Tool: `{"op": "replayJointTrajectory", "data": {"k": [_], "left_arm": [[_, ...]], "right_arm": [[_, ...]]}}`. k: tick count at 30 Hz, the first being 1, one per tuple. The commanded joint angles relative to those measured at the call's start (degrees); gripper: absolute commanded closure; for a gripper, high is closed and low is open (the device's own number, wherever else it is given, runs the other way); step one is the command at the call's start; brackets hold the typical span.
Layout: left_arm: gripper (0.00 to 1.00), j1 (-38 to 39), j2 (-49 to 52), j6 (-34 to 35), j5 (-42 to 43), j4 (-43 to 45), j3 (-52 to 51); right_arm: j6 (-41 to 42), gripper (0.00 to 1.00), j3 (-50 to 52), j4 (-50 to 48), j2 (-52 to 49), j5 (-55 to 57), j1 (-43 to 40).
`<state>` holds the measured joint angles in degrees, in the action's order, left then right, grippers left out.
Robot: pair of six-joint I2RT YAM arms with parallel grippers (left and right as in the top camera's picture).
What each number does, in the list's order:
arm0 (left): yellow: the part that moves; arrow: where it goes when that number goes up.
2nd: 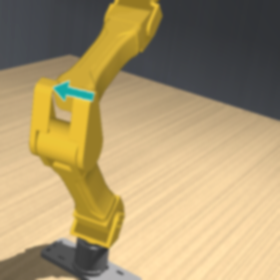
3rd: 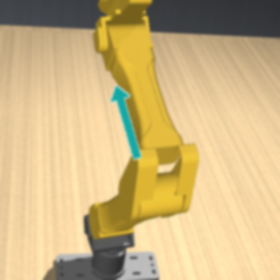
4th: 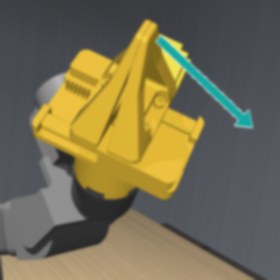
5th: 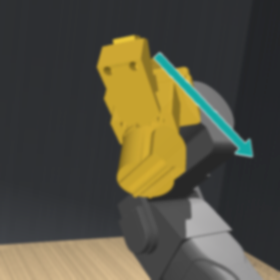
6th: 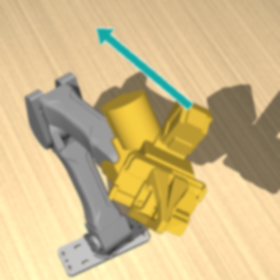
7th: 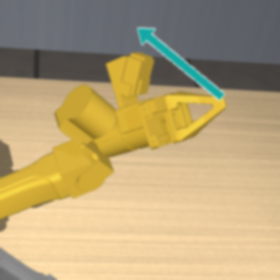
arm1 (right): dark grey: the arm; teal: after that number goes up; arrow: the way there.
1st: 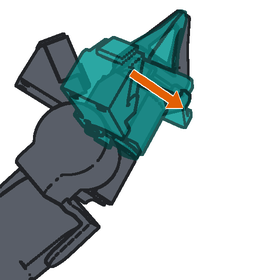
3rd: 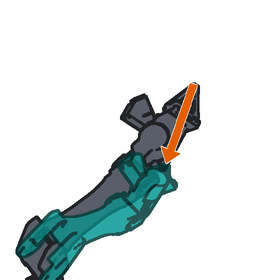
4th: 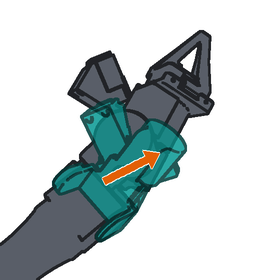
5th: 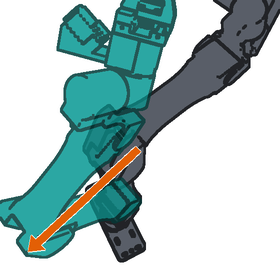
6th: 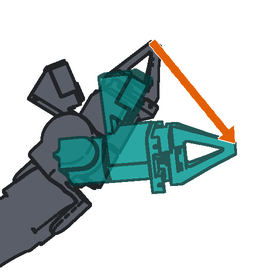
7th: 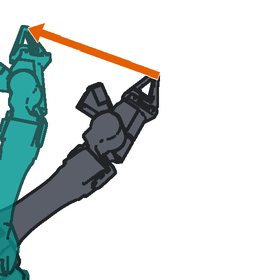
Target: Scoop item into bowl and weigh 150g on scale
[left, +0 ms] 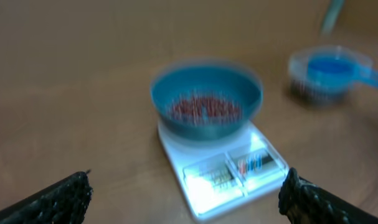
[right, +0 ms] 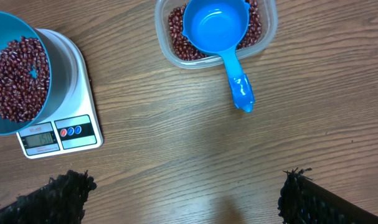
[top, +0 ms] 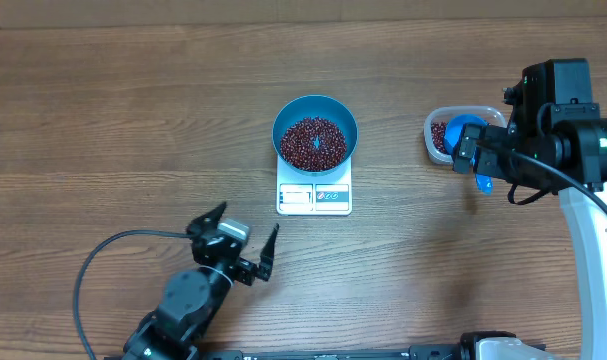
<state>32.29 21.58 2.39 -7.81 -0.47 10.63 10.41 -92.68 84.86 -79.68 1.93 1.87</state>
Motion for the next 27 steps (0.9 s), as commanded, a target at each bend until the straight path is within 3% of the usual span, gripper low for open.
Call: {"op": "replayJointTrajectory", "data": {"k": [1, 13, 20, 27], "left_arm": [[0.00, -4.46, -4.11, -1.14, 3.48, 3.87, -1.84], [0.00, -16.63, -17.66, -1.14, 10.56, 4.81, -3.08], [0.00, -27.19, -21.42, -0.37, 19.32, 20.41, -10.40], [0.00, -33.44, -21.42, 3.43, 21.14, 20.24, -10.36]], "right_arm": [[-0.87, 0.00, -1.27, -0.33, -0.07, 0.55, -0.17], [-0.87, 0.00, -1.27, -0.33, -0.07, 0.55, -0.17], [-0.87, 0.00, -1.27, -0.33, -0.07, 0.55, -0.17], [-0.87, 0.00, -1.27, -0.33, -0.07, 0.55, -0.17]]}}
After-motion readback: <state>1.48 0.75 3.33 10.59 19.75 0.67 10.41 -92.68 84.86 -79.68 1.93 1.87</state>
